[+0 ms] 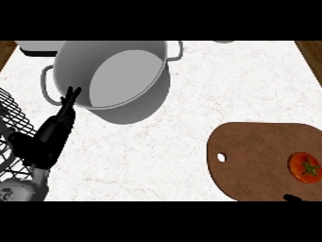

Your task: Pick the tomato from the cutting board and place it in the pot

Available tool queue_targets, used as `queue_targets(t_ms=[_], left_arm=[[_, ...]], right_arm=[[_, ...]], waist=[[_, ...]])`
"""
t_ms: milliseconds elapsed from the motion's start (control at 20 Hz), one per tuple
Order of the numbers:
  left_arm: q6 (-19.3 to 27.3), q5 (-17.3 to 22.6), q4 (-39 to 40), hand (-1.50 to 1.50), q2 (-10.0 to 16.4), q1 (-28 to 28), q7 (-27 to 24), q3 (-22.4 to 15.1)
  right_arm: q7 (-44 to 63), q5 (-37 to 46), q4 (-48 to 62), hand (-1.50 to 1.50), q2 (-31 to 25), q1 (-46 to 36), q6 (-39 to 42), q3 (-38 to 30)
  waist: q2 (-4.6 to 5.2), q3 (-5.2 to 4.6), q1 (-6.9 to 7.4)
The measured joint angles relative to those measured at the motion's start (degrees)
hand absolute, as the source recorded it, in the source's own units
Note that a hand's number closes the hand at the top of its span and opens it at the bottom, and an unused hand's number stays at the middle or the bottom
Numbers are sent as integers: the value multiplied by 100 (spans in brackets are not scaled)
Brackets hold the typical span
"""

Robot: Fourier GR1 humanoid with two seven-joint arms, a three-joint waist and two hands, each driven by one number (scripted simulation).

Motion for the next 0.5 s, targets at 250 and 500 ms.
queue_targets(t_ms=[250,500], left_arm=[[-41,-26,-32,0,-2,41,5,18],[-79,-44,-8,0,-53,-14,15,27]], right_arm=[[-601,-616,284,-150,219,-138,355,-173],[-1032,-960,957,-150,394,-417,630,-289]], waist=[[0,-3,21],[17,-4,72]])
